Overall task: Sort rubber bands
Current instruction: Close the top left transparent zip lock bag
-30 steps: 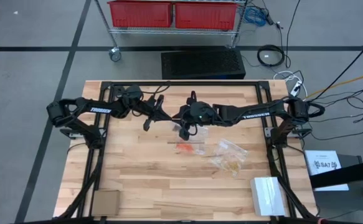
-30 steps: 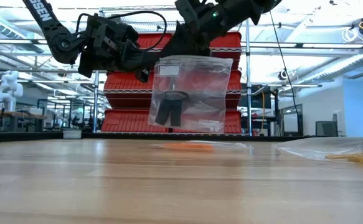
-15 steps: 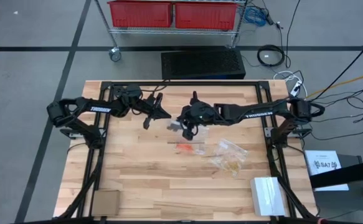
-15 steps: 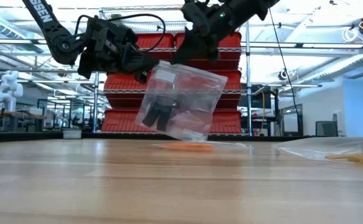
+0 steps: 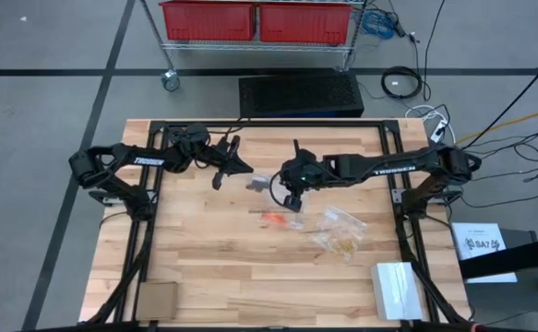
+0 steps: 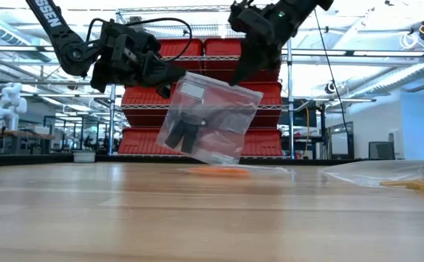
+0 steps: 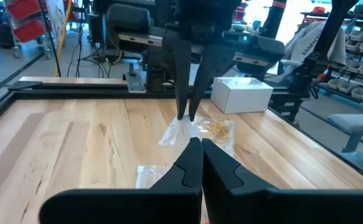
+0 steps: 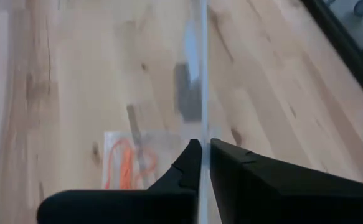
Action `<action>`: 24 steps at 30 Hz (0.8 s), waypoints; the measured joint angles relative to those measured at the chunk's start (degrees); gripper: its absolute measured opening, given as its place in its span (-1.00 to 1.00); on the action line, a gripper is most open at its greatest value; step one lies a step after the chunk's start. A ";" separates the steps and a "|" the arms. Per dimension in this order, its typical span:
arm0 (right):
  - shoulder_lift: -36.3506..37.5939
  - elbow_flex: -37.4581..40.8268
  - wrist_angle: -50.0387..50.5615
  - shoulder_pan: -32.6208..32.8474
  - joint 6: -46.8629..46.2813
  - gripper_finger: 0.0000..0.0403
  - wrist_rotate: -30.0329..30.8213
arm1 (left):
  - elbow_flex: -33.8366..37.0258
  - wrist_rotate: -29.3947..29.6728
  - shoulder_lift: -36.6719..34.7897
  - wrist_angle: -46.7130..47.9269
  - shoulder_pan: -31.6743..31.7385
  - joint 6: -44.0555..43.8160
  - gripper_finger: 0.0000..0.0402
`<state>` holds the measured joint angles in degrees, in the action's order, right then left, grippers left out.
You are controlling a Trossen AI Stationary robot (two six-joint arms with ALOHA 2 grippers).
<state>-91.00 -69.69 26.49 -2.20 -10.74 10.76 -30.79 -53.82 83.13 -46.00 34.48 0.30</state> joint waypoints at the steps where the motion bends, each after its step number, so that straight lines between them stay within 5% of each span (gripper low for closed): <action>1: 0.20 0.00 0.74 0.07 -0.34 -0.97 0.02 | 0.00 0.01 -0.01 -0.01 0.02 0.01 -1.00; 24: 1.21 0.11 10.26 0.44 -2.13 -0.98 3.59 | 0.00 0.00 -2.51 2.69 0.43 -0.36 -1.00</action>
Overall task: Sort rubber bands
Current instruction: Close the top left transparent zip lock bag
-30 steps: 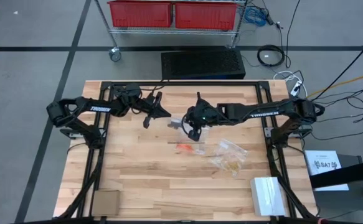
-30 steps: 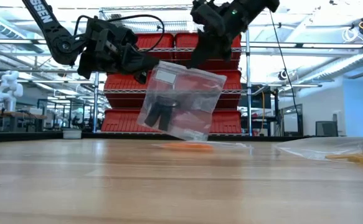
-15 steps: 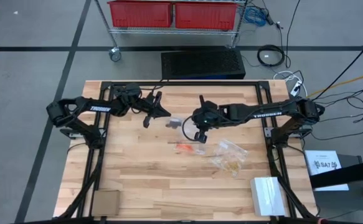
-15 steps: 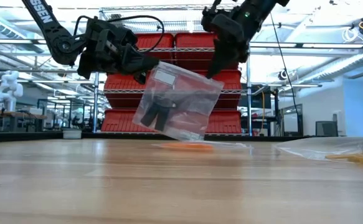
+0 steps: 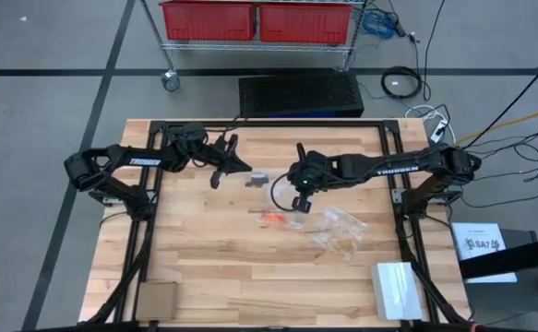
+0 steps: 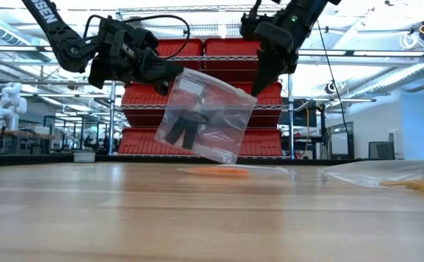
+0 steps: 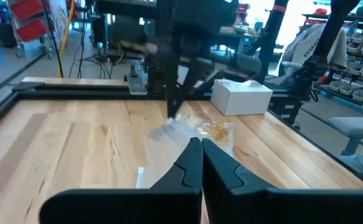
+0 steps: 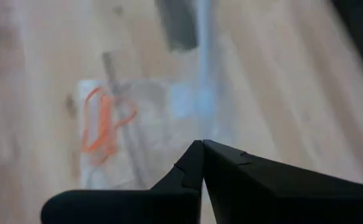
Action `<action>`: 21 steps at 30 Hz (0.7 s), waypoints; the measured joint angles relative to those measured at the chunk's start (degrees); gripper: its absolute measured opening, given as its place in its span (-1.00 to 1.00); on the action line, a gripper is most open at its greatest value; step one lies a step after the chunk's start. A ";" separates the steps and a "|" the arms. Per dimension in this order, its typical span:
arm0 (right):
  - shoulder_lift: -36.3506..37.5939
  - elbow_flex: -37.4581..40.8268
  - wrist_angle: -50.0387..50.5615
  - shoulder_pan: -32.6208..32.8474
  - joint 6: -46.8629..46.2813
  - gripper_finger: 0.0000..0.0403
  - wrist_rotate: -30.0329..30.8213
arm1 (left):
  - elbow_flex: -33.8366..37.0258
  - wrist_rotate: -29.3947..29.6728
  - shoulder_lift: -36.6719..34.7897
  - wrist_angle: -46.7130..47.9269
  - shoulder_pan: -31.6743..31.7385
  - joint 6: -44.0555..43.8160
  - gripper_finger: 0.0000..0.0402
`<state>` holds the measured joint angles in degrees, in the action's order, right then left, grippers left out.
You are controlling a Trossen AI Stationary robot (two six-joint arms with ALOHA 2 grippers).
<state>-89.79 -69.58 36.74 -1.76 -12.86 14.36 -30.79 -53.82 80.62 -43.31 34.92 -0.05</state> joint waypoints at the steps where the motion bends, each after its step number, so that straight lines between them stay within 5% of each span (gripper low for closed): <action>1: 0.06 -0.02 -0.42 0.30 0.04 -0.96 1.97 | 0.00 0.00 0.00 0.36 0.00 0.31 -1.00; 14: 0.23 -0.02 -4.40 1.10 3.05 -0.36 5.08 | 0.00 0.02 0.00 0.59 0.00 0.44 -1.00; 21: 0.00 -0.09 -5.41 1.00 4.16 -0.32 5.11 | 0.00 0.04 0.00 0.56 0.00 0.46 -1.00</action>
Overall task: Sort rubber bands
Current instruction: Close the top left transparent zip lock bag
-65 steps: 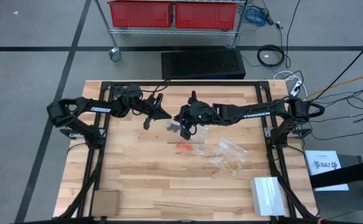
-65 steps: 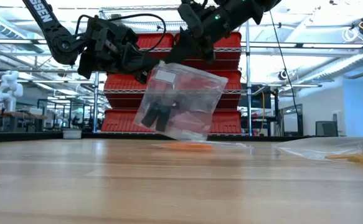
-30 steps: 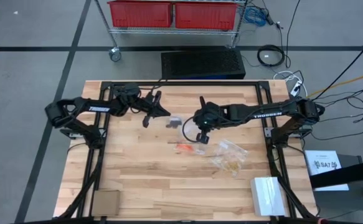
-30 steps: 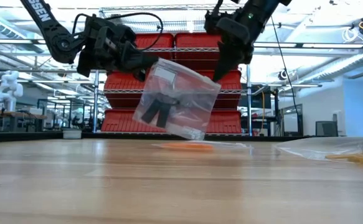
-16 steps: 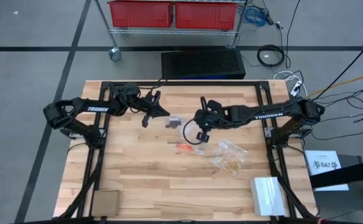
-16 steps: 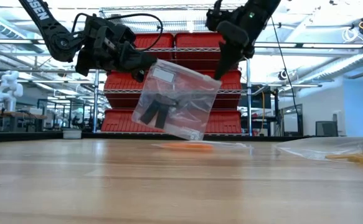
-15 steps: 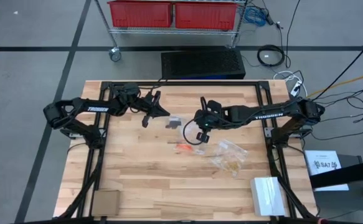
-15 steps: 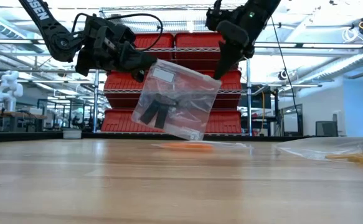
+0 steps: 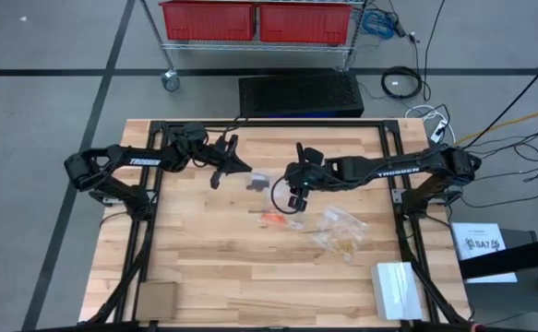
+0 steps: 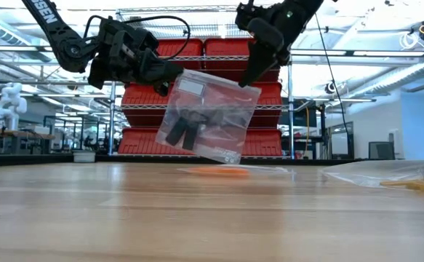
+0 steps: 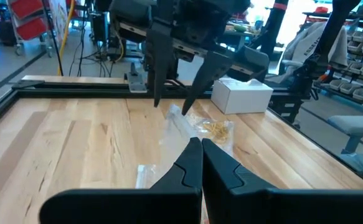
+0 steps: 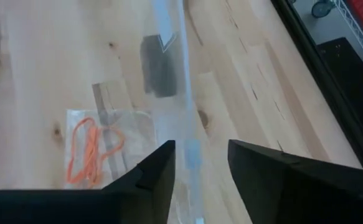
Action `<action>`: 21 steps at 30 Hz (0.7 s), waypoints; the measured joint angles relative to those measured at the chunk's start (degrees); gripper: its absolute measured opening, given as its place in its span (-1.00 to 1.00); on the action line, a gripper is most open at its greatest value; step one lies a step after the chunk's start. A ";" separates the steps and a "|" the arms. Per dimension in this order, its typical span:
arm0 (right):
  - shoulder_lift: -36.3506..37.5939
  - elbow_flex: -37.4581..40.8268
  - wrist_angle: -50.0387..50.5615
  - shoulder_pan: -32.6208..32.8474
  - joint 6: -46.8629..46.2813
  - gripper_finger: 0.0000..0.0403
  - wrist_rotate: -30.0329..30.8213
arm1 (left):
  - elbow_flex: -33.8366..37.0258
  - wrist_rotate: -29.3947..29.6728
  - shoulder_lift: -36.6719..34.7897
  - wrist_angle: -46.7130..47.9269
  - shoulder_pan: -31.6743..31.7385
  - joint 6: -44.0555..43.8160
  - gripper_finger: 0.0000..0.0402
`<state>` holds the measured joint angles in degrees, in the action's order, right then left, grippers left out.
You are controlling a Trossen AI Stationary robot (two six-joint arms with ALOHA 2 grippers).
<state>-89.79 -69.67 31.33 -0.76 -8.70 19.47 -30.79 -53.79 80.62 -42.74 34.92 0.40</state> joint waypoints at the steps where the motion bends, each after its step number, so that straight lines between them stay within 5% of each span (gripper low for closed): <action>1: -0.06 0.00 0.05 -0.05 0.23 -0.35 0.02 | 0.00 0.01 0.00 0.00 0.00 0.00 -1.00; 9: -0.07 -0.02 0.22 -0.43 1.45 -0.94 0.15 | 0.00 0.36 0.00 -0.02 0.00 0.07 -1.00; 21: 0.12 -0.22 7.15 -0.41 -1.42 -0.98 0.15 | 0.00 0.53 0.07 0.04 -0.04 0.07 -1.00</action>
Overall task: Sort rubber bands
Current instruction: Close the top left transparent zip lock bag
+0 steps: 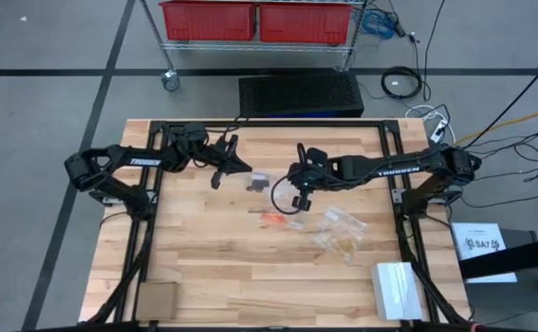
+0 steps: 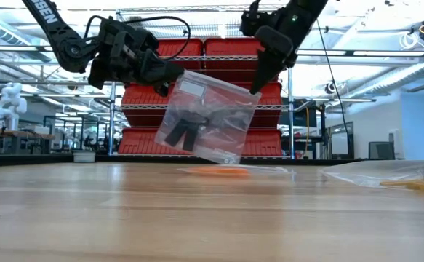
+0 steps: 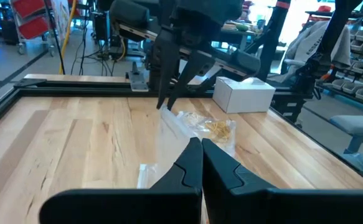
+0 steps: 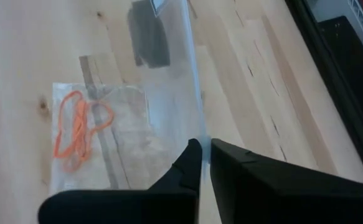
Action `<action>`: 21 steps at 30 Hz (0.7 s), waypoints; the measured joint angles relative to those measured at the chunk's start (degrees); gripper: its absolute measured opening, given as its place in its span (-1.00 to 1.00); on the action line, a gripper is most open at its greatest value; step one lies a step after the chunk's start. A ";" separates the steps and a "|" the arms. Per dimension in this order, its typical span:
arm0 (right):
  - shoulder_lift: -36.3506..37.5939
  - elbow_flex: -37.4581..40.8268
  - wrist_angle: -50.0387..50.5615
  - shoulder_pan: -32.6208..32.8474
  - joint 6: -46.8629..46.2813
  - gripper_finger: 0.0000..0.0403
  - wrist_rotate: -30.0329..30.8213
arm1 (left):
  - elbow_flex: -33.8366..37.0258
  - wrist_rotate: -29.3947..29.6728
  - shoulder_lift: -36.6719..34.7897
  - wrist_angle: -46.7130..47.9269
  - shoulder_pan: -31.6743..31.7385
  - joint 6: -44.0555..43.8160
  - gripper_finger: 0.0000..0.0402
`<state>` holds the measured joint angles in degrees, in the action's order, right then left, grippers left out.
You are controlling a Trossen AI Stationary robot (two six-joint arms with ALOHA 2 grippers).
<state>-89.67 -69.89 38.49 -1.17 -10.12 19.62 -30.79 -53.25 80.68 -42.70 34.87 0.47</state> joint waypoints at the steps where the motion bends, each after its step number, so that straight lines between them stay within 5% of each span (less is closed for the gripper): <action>1: 0.00 -0.02 0.45 0.00 -0.39 -0.98 0.00 | 0.00 0.20 0.02 0.00 0.00 0.00 -1.00; 6: 0.00 -0.01 0.91 0.07 -2.54 -0.91 -0.17 | 0.00 0.20 0.02 0.14 -0.02 -0.11 -1.00; 13: -0.01 -0.43 4.21 0.07 -2.74 -0.54 0.16 | 0.02 0.78 -2.45 8.91 0.97 3.30 -1.00; 18: -0.02 -1.96 5.36 0.07 -2.26 -0.29 1.19 | 0.00 10.89 -6.16 21.87 2.72 10.58 -1.00; 21: 0.01 -2.24 5.23 0.00 -1.17 -0.19 1.31 | 0.02 22.59 -7.47 32.05 2.64 16.17 -1.00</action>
<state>-89.66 -72.13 43.72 -1.17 -11.29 20.93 -30.76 -30.67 73.21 -10.65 37.52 16.64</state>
